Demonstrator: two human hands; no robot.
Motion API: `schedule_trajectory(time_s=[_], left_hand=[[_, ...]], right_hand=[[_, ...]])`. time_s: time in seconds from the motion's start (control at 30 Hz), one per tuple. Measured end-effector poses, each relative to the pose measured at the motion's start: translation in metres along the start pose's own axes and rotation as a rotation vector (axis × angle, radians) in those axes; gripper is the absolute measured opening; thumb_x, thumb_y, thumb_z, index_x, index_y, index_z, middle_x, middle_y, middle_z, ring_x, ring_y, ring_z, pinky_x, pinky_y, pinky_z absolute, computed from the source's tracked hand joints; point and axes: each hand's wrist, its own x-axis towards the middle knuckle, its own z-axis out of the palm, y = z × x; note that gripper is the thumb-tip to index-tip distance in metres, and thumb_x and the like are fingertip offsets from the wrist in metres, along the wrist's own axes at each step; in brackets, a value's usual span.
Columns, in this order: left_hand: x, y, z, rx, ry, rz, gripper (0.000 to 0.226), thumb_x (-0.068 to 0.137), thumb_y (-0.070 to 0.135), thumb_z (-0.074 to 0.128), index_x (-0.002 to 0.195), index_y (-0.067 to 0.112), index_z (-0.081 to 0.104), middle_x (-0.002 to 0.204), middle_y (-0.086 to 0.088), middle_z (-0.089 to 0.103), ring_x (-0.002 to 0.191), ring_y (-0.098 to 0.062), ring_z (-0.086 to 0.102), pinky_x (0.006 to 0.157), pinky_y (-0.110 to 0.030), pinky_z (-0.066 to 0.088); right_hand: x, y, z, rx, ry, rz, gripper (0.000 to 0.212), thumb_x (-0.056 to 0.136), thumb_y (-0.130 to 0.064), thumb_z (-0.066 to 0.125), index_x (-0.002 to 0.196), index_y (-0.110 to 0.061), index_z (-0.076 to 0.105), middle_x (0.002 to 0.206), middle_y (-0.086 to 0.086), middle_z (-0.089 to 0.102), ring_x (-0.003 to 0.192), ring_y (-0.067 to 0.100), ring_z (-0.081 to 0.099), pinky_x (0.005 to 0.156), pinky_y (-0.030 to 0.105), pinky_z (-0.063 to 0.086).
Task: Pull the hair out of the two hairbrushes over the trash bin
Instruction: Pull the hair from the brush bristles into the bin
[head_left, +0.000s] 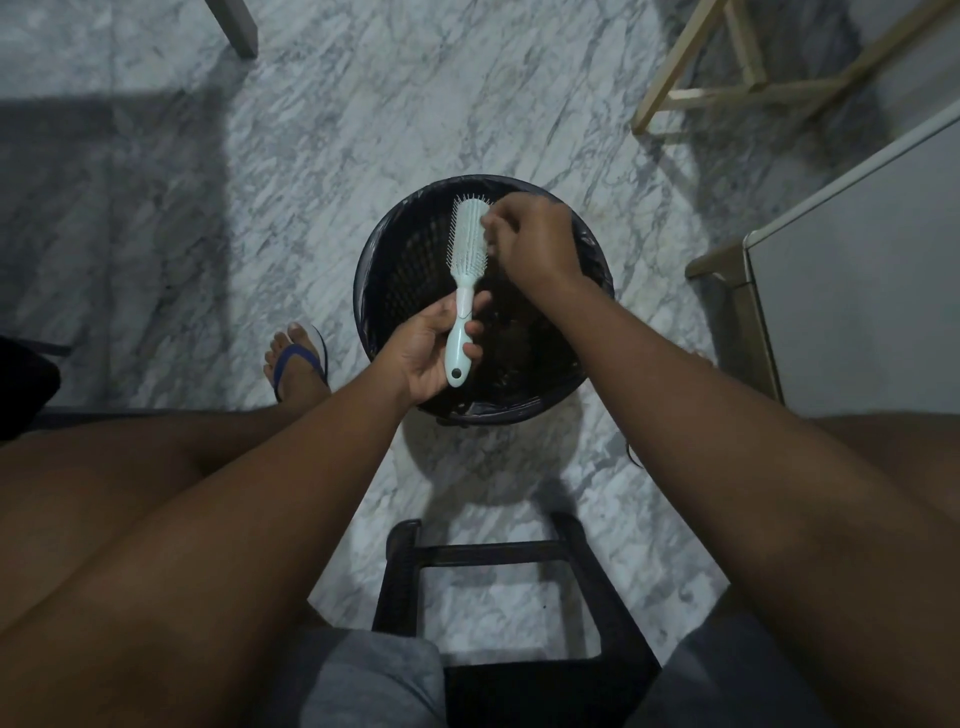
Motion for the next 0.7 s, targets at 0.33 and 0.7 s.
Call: schedule_trajectory(time_s=[0.33,0.7], left_hand=[[0.0,0.0,-0.002,0.036,0.029,-0.011,0.036,0.099,0.007,0.038,0.132,0.01,0.052,0.112,-0.002,0.066,0.069,-0.01,0.049,0.05,-0.021,0.042],[-0.004,0.001,-0.022,0.068,0.032,-0.036,0.037,0.099,0.008,0.04,0.135,0.01,0.05,0.115,-0.001,0.064,0.067,-0.009,0.052,0.051,-0.023,0.046]], right_hand=[[-0.007,0.011,0.0,0.316,-0.153,0.34,0.032,0.094,-0.02,0.062,0.108,0.009,0.062,0.103,0.02,0.07,0.087,0.024,0.071,0.069,0.038,0.063],[0.019,0.018,-0.019,0.042,-0.004,0.17,0.009,0.087,-0.012,0.068,0.083,-0.01,0.076,0.069,0.003,0.071,0.054,0.005,0.063,0.06,0.014,0.054]])
